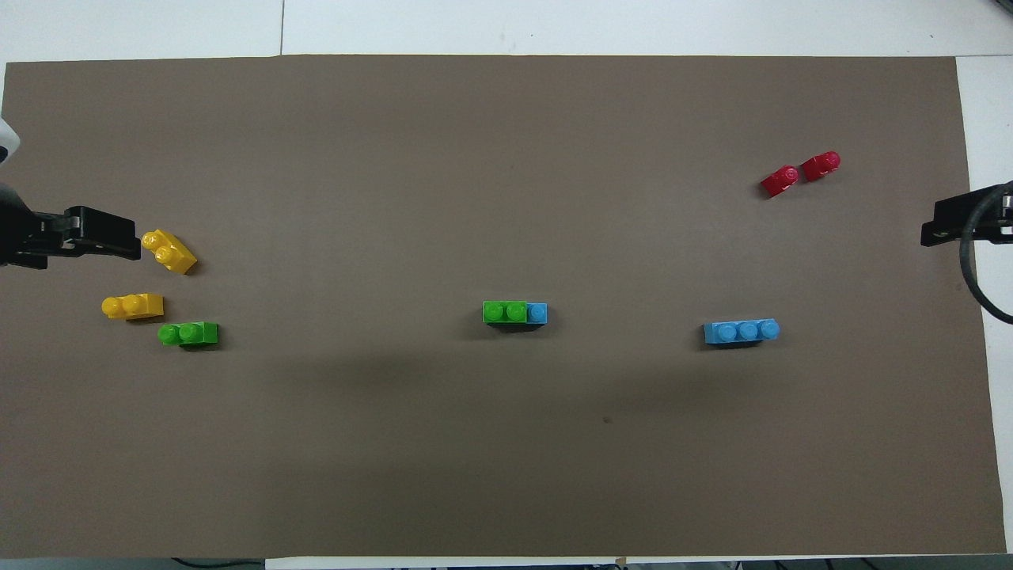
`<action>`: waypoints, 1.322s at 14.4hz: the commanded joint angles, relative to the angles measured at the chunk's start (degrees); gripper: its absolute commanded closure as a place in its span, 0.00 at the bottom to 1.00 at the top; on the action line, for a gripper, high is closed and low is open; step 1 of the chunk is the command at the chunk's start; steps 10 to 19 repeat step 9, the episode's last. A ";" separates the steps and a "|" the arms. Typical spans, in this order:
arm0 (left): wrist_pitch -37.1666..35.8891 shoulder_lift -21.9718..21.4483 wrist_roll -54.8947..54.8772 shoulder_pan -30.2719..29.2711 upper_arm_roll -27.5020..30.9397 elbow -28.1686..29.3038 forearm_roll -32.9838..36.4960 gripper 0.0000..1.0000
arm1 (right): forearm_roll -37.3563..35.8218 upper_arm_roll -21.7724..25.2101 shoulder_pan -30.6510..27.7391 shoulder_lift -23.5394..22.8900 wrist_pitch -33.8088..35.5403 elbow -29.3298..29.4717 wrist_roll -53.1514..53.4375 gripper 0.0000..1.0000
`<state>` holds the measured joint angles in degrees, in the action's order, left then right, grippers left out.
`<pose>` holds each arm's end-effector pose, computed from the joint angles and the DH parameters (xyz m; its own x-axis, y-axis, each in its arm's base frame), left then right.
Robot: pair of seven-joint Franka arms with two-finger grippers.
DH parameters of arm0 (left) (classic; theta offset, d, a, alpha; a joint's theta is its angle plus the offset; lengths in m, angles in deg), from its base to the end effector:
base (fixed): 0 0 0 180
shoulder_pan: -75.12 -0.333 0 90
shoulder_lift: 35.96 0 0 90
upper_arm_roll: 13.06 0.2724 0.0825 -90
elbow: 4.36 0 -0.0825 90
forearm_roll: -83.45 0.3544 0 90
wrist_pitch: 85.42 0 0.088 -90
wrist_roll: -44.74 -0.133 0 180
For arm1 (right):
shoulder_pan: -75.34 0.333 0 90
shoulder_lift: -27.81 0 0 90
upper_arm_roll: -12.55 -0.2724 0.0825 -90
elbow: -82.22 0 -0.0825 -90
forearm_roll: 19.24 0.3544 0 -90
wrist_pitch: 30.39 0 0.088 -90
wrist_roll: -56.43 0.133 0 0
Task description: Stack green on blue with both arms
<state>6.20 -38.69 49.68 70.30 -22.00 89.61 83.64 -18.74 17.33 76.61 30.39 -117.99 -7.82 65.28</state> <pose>0.5131 -0.0381 0.5511 0.9999 0.0143 0.0070 0.0144 -0.9998 -0.0102 0.5080 -0.0308 0.5741 0.9769 -0.2136 0.0003 -0.2136 -0.9768 -0.0127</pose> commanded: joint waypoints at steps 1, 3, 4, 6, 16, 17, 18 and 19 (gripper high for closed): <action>-0.39 -0.25 -1.52 -1.16 -0.81 -0.28 -0.81 0.00 | -1.11 -0.64 -0.65 1.38 0.15 -1.63 -0.59 0.00; -0.48 -0.34 -1.60 -1.16 -0.73 -0.10 -0.81 0.00 | -1.11 -0.64 -0.57 1.55 -0.03 -1.98 -0.50 0.00; -0.48 -0.34 -1.78 -1.16 -0.64 -0.01 -0.81 0.00 | -1.11 -0.64 -0.57 1.55 -0.12 -1.98 -0.41 0.00; -0.39 -0.34 -1.78 -1.16 -0.46 -0.10 -0.81 0.00 | -1.11 -0.73 -0.48 1.55 -0.03 -2.07 -0.50 0.00; -0.56 -0.34 -1.69 -1.16 -0.46 -0.10 -0.81 0.00 | -1.11 -0.73 -0.48 1.99 -0.12 -2.51 -0.50 0.00; -0.56 -0.34 -1.69 -1.16 -0.46 -0.10 -0.81 0.00 | -1.11 -0.73 -0.48 1.99 -0.12 -2.51 -0.50 0.00; -0.56 -0.34 -1.69 -1.16 -0.46 -0.10 -0.81 0.00 | -1.11 -0.73 -0.48 1.99 -0.12 -2.51 -0.50 0.00; -0.56 -0.34 -1.69 -1.16 -0.46 -0.10 -0.81 0.00 | -1.11 -0.73 -0.48 1.99 -0.12 -2.51 -0.50 0.00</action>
